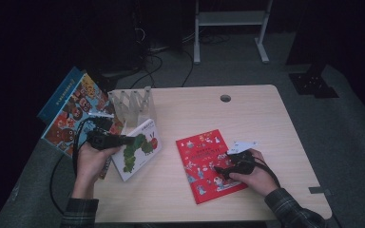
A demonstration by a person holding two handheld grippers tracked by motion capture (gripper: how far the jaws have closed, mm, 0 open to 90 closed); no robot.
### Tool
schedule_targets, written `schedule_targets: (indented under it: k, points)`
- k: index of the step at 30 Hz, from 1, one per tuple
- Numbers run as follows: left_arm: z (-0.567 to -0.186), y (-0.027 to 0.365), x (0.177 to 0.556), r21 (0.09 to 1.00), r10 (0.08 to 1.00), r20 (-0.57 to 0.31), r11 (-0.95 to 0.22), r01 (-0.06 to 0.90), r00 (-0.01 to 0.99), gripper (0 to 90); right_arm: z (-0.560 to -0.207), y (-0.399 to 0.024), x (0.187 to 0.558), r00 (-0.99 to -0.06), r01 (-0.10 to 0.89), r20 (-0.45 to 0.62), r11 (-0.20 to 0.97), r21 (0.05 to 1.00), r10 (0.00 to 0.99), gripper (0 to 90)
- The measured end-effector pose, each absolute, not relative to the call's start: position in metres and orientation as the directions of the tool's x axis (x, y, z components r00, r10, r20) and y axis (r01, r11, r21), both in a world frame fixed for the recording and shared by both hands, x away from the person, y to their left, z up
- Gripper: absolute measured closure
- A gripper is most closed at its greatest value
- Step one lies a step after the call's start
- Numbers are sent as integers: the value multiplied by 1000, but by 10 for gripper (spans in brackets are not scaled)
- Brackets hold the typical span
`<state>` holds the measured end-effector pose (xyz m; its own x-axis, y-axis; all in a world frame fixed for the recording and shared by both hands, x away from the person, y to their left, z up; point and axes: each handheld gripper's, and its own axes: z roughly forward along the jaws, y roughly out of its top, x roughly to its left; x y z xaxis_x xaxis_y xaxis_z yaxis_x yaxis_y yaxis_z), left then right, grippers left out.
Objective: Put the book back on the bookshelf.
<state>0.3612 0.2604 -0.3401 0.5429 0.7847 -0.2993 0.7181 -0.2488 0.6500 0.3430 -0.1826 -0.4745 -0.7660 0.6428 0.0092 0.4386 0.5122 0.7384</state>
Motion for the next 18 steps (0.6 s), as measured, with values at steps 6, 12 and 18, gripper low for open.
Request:
schedule_targets:
  k: [6, 12, 18]
  points:
    - [-338, 267, 360, 648, 787, -298, -249, 720, 540, 764, -475, -183, 343, -766, 438, 9, 512, 738, 643, 198]
    - [-337, 275, 359, 646, 800, -292, -240, 725, 524, 764, -475, -182, 343, -765, 439, 9, 511, 739, 644, 198]
    - [-338, 280, 362, 651, 810, -288, -225, 725, 510, 764, -475, -182, 343, -764, 440, 10, 508, 740, 646, 198]
